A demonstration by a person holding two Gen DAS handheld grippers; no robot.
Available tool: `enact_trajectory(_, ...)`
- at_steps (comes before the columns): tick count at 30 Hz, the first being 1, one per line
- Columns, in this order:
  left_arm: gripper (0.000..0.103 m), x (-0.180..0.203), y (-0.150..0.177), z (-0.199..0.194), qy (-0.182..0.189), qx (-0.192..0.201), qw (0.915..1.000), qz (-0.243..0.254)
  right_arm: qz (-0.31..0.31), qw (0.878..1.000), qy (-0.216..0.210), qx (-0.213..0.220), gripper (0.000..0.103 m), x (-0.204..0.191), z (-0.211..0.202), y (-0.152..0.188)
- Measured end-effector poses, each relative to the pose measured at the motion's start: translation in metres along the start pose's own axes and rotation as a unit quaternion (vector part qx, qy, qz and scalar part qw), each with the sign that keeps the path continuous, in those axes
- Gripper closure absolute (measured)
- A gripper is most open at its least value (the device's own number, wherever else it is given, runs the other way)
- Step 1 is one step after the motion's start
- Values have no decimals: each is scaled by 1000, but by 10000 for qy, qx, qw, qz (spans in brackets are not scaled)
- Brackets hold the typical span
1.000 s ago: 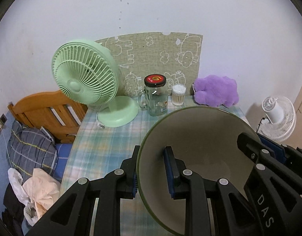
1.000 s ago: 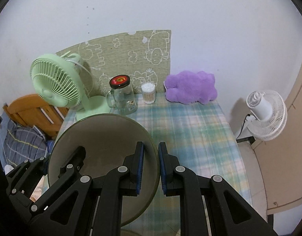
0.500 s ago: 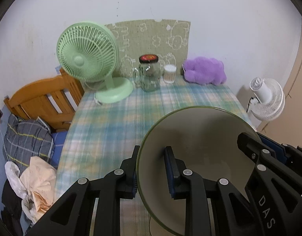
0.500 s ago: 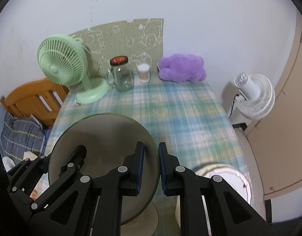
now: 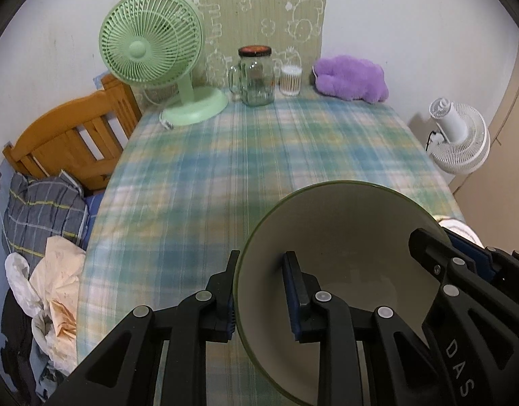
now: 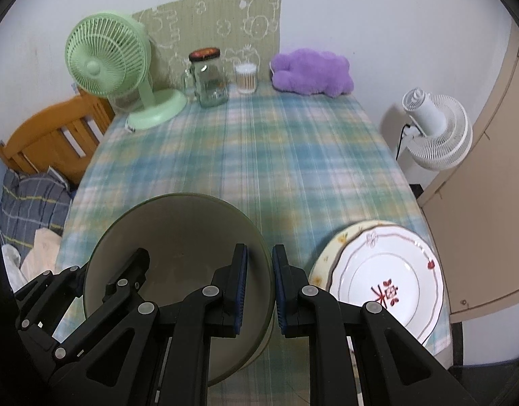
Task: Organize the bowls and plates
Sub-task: 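Lift the flower-patterned bowl with both grippers and carry it to the grey bowls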
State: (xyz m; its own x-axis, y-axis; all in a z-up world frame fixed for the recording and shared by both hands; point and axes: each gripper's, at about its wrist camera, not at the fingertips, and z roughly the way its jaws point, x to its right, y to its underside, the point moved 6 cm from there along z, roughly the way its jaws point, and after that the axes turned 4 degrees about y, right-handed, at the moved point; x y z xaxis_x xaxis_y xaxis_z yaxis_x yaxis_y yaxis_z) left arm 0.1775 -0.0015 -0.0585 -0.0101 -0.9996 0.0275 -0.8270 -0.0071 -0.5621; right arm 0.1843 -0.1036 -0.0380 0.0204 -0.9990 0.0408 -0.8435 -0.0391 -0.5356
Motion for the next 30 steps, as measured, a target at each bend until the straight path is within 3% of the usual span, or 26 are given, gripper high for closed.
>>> enact_trajectory(30, 81, -4, 40, 48, 213, -705, 9968, -311, -232, 9966, 210, -760, 85, -3, 47, 35)
